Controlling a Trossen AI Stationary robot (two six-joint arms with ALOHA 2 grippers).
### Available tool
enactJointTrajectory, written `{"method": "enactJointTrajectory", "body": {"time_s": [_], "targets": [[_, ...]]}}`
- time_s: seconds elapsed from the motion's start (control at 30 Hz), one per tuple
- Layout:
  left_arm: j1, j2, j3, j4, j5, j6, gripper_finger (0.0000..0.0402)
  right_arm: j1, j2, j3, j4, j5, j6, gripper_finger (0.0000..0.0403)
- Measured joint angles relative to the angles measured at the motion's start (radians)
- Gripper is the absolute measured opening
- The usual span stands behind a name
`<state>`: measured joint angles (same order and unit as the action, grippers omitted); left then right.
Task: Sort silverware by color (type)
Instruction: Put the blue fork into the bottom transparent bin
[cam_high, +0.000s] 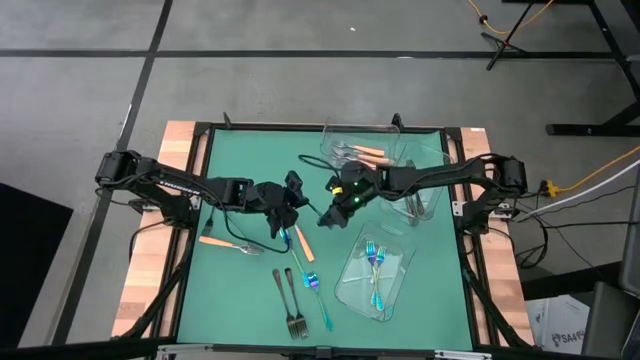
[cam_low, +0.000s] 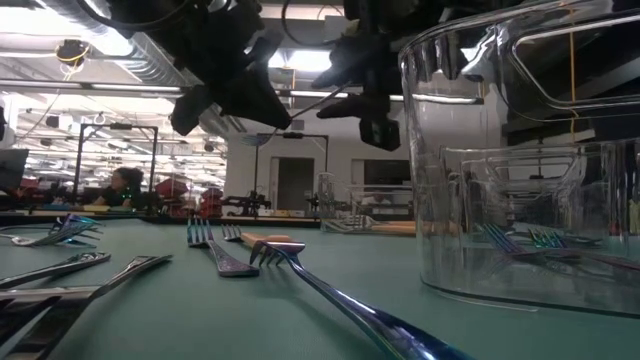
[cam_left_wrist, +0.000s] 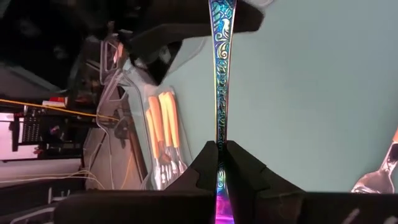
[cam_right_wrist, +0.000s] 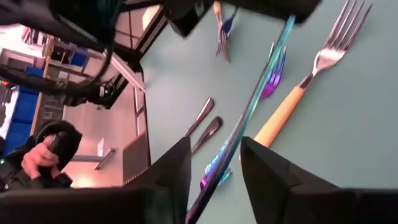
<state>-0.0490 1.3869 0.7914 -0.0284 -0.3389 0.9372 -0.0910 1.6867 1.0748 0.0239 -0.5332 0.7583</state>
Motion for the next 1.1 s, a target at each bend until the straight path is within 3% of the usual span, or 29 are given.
{"method": "enactJointTrajectory", "body": {"time_s": [0.4, 0.67, 1.1], "targets": [[0.0, -0.001, 0.0, -0.005, -0.005, 0.001, 0.001, -0.001, 0.002, -0.003, 0.003, 0.05, 0.006, 0.0008], [0.0, -0.001, 0.0, -0.003, 0.0, 0.0, 0.0013, -0.001, 0.002, -0.003, -0.025, 0.062, -0.007, 0.0003], [-0.003, 0.0, 0.0, 0.038, 0.01, -0.004, 0.0066, 0.0, -0.002, 0.002, -0.076, 0.131, -0.02, 0.0001]]}}
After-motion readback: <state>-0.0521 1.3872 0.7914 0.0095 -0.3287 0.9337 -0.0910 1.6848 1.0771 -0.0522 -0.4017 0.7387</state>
